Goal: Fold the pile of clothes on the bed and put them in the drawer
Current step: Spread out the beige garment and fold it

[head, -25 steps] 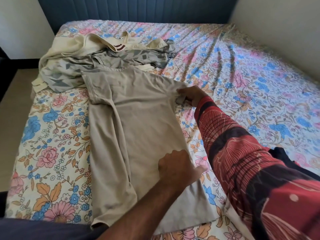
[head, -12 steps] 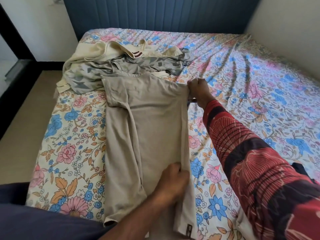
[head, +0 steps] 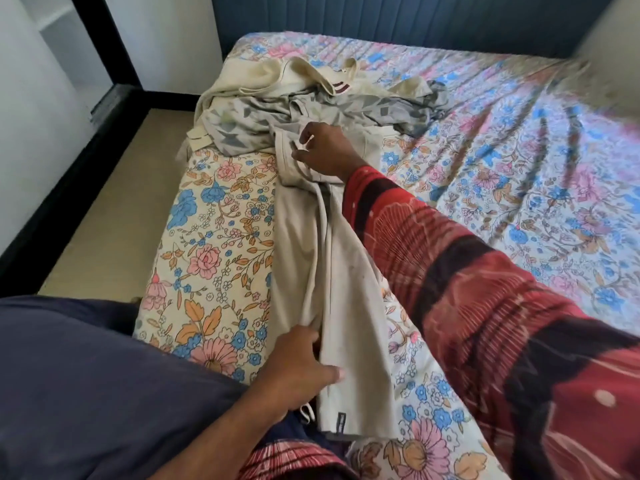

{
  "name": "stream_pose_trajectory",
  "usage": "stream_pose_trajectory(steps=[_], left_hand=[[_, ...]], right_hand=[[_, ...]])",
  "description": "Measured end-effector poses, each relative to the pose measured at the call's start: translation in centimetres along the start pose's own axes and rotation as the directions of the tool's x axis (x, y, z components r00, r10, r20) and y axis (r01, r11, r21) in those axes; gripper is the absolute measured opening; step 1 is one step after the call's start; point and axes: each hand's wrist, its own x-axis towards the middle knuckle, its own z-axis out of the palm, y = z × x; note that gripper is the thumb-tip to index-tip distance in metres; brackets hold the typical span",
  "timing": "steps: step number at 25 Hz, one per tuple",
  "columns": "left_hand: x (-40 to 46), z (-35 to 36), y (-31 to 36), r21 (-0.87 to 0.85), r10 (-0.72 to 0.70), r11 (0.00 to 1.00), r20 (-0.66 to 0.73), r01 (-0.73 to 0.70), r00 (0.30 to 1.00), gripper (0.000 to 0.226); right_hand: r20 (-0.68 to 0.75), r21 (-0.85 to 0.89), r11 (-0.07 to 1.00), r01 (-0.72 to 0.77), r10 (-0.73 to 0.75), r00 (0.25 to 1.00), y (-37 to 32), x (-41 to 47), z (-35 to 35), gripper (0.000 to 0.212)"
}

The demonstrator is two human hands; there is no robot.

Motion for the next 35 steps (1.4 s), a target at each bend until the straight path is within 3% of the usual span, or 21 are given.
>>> stream_pose_trajectory(steps=[3,6,9,11,12,13,14,15,16,18,21,23,25,27,28,29,30,31,32,33,35], left_hand=[[0.1,-0.2,-0.6,0.054,-0.005,0.999,0.027,0.004,1.000,0.047],[-0.6,-0.1,-0.7,0.135,0.024,0.990,0.082,-0.035,0.996,0.042],[-1.5,-2.4,-0.4,0.187,0.189,0.964,0.033,-0.192,0.981,0.028],[-1.0,-5.5,-1.1,0.212,0.374,0.906,0.003,-0.366,0.927,0.016],[-0.5,-7.5,-1.9,0.371,0.503,0.795,0.040,-0.480,0.863,0.008],[0.2,-9.2,-2.9,0.587,0.628,0.571,0.137,-0.574,0.766,0.022],[0.8,-10.3,-4.2,0.753,0.675,0.272,0.295,-0.600,0.676,0.037],[1.2,-10.7,-5.4,0.795,0.631,0.045,0.447,-0.604,0.635,0.043],[1.2,-10.7,-6.0,0.778,0.583,-0.071,0.540,-0.624,0.607,0.040],[1.4,-10.0,-6.2,0.682,0.558,-0.201,0.670,-0.703,0.490,0.031],[2.1,-8.3,-5.4,0.543,0.556,-0.394,0.783,-0.741,0.279,0.031],[2.8,-7.7,-5.1,0.517,0.570,-0.433,0.792,-0.738,0.219,0.032],[3.1,-7.5,-5.1,0.521,0.605,-0.382,0.765,-0.764,0.219,0.026],[3.5,-7.6,-5.5,0.554,0.639,-0.290,0.719,-0.780,0.273,0.017],[3.5,-7.6,-5.7,0.560,0.658,-0.158,0.673,-0.813,0.336,0.020],[3.1,-7.8,-5.6,0.514,0.662,0.099,0.605,-0.852,0.442,0.028],[2.8,-8.3,-5.5,0.393,0.623,0.437,0.517,-0.809,0.587,0.036],[2.6,-9.0,-5.1,0.210,0.532,0.711,0.463,-0.671,0.709,0.038],[2.4,-9.9,-4.3,0.040,0.428,0.868,0.445,-0.495,0.787,0.034],[3.1,-11.0,-3.5,-0.082,0.365,0.928,0.390,-0.363,0.845,0.026],[5.4,-13.1,-2.2,-0.322,0.217,0.936,0.199,-0.146,0.956,0.016]], right_hand=[[-0.019,0.012,0.978,0.209,-0.208,0.978,-0.3,-7.1,0.4,0.018],[0.099,0.020,0.925,0.378,-0.378,0.920,2.0,-18.0,0.1,0.017],[0.182,0.036,0.836,0.547,-0.544,0.819,4.7,-27.3,0.2,0.030],[0.253,0.009,0.779,0.627,-0.608,0.752,6.4,-31.5,0.1,0.036],[0.312,0.001,0.759,0.651,-0.619,0.721,7.1,-32.9,-0.2,0.043],[0.392,-0.005,0.741,0.672,-0.616,0.683,7.5,-34.2,-0.5,0.053],[0.476,-0.014,0.718,0.695,-0.607,0.637,7.9,-35.3,-0.7,0.064],[0.535,-0.031,0.693,0.720,-0.597,0.597,8.2,-36.1,-1.1,0.073],[0.559,-0.048,0.673,0.738,-0.594,0.578,8.6,-36.5,-1.4,0.079],[0.562,-0.062,0.652,0.755,-0.602,0.567,9.2,-36.9,-1.8,0.082],[0.633,-0.073,0.596,0.800,-0.592,0.499,9.0,-36.2,-1.5,0.066],[0.667,-0.108,0.563,0.819,-0.569,0.480,8.4,-35.6,-0.7,0.061],[0.640,-0.105,0.565,0.819,-0.591,0.490,8.3,-35.3,0.2,0.058],[0.573,-0.051,0.608,0.793,-0.632,0.521,8.6,-35.2,0.5,0.053],[0.538,0.026,0.665,0.747,-0.639,0.550,8.7,-35.0,0.4,0.049],[0.498,0.136,0.729,0.671,-0.635,0.590,8.6,-34.7,0.2,0.042],[0.448,0.259,0.784,0.564,-0.615,0.649,8.4,-34.1,-0.2,0.035],[0.405,0.383,0.818,0.428,-0.566,0.719,8.1,-33.0,-0.7,0.030],[0.386,0.504,0.824,0.260,-0.484,0.786,7.7,-31.5,-1.3,0.030],[0.386,0.607,0.791,0.078,-0.379,0.841,7.3,-29.7,-1.9,0.035],[0.404,0.713,0.661,-0.234,-0.115,0.907,6.9,-26.0,-2.4,0.046]])
